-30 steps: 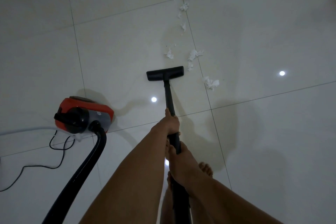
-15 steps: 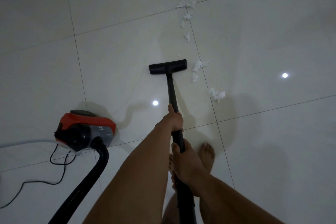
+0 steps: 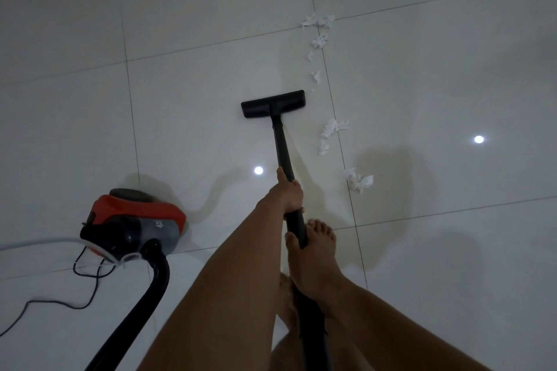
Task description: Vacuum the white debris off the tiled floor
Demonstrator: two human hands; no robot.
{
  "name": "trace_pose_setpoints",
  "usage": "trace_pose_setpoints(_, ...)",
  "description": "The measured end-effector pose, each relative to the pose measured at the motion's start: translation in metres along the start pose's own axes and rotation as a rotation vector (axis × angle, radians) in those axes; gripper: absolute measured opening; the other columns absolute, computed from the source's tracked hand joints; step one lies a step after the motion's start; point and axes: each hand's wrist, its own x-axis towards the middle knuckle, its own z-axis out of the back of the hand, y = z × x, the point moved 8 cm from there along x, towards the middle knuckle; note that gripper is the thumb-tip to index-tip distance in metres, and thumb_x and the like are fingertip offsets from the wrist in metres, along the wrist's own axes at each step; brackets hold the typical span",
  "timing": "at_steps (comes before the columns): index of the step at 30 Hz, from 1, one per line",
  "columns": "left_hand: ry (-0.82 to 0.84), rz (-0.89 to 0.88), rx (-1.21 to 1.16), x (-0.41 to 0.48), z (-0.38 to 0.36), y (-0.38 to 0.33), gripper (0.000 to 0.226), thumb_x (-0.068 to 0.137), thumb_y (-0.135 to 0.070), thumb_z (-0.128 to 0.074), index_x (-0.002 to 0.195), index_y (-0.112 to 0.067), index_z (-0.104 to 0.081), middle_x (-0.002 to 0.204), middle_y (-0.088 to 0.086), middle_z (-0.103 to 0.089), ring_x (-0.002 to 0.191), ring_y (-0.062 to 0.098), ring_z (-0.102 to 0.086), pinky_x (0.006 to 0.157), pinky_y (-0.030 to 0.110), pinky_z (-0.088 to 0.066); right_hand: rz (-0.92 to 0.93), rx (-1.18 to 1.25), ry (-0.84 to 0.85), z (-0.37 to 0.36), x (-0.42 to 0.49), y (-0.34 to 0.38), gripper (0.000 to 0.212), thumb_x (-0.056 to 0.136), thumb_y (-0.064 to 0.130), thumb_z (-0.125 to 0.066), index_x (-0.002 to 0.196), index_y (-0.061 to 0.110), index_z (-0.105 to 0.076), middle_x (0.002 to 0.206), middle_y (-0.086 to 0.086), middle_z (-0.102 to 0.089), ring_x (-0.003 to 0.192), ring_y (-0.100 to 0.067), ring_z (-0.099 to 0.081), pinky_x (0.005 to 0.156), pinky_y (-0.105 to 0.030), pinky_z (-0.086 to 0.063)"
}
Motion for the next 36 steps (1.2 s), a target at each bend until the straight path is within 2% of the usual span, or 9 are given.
trace_pose_setpoints(4,-0.017,0.012,-0.025,0.008,0.013,-0.022,0.071,0.111,-0.03,-0.03,0.159,-0.038,0.022,0.124,0.02,-0.067,0.102,0.028,-0.072,0.096,0.046,-0.059,-0.038,-0.09,-0.082,0.003,0.037,-0.014,0.017,0.108,0.043,-0.038,0.124,0.038,-0.036,0.11,0.008,-0.05,0.105,-0.006,-0.05,0.067,-0.003,-0.033)
trace_pose_setpoints(8,-0.041,0.013,-0.026,0.021,0.028,-0.043,0.072,0.111,-0.029,-0.03,0.159,-0.038,0.023,0.122,0.02,-0.069,0.097,0.027,-0.071,0.097,0.046,-0.059,-0.077,-0.036,-0.037,0.007,0.057,0.003,0.028,0.108,0.045,-0.031,0.126,0.027,-0.044,0.076,0.005,-0.058,0.058,-0.001,-0.055,0.047,-0.004,-0.037)
trace_pose_setpoints(9,-0.044,0.016,-0.036,0.024,0.031,-0.048,0.072,0.111,-0.029,-0.03,0.159,-0.039,0.022,0.121,0.02,-0.069,0.093,0.026,-0.07,0.097,0.046,-0.059,-0.073,-0.09,-0.024,0.001,0.06,0.008,0.038,0.104,0.057,-0.029,0.127,0.031,-0.045,0.077,0.002,-0.063,0.061,-0.006,-0.061,0.054,-0.008,-0.044)
trace_pose_setpoints(11,-0.049,0.022,-0.047,0.031,0.038,-0.055,0.072,0.11,-0.029,-0.03,0.159,-0.04,0.022,0.12,0.02,-0.069,0.087,0.024,-0.067,0.096,0.047,-0.059,-0.076,-0.146,-0.062,-0.005,0.083,-0.004,0.061,0.078,0.092,-0.013,0.116,0.055,-0.042,0.088,-0.006,-0.074,0.086,-0.027,-0.074,0.09,-0.038,-0.054)
trace_pose_setpoints(13,-0.056,0.023,-0.053,0.036,0.044,-0.062,0.073,0.11,-0.029,-0.031,0.158,-0.041,0.022,0.113,0.019,-0.069,0.088,0.025,-0.068,0.096,0.048,-0.059,-0.107,-0.111,0.008,-0.008,0.087,0.003,0.057,0.075,0.093,-0.013,0.11,0.059,-0.042,0.083,-0.005,-0.074,0.086,-0.033,-0.074,0.09,-0.053,-0.056)
trace_pose_setpoints(15,-0.067,0.019,-0.05,0.041,0.05,-0.07,0.072,0.11,-0.029,-0.031,0.159,-0.041,0.021,0.104,0.017,-0.068,0.087,0.025,-0.068,0.095,0.048,-0.059,-0.144,0.011,0.057,-0.002,0.082,0.022,0.036,0.098,0.063,-0.033,0.124,0.041,-0.045,0.078,-0.005,-0.066,0.058,-0.023,-0.068,0.059,-0.033,-0.06)
trace_pose_setpoints(17,-0.078,0.021,-0.044,0.044,0.057,-0.078,0.072,0.111,-0.031,-0.03,0.159,-0.04,0.022,0.099,0.015,-0.068,0.087,0.024,-0.068,0.095,0.048,-0.06,-0.145,0.044,0.1,0.002,0.091,0.029,0.031,0.105,0.045,-0.038,0.132,0.031,-0.045,0.08,-0.007,-0.062,0.048,-0.018,-0.059,0.044,-0.024,-0.05)
trace_pose_setpoints(22,-0.108,0.022,-0.03,0.054,0.072,-0.095,0.069,0.11,-0.034,-0.029,0.159,-0.04,0.021,0.094,0.013,-0.068,0.097,0.025,-0.072,0.096,0.047,-0.059,-0.136,0.092,0.092,0.006,0.106,0.049,0.032,0.106,0.04,-0.039,0.135,0.027,-0.044,0.087,-0.012,-0.061,0.048,-0.017,-0.056,0.038,-0.019,-0.046)
trace_pose_setpoints(36,-0.126,0.01,-0.063,0.071,0.092,-0.117,0.068,0.11,-0.034,-0.028,0.158,-0.042,0.02,0.115,0.016,-0.069,0.089,0.022,-0.068,0.096,0.047,-0.059,-0.219,0.157,0.128,0.009,0.12,0.074,0.031,0.105,0.043,-0.039,0.132,0.029,-0.045,0.086,-0.012,-0.058,0.047,-0.019,-0.055,0.041,-0.024,-0.05)
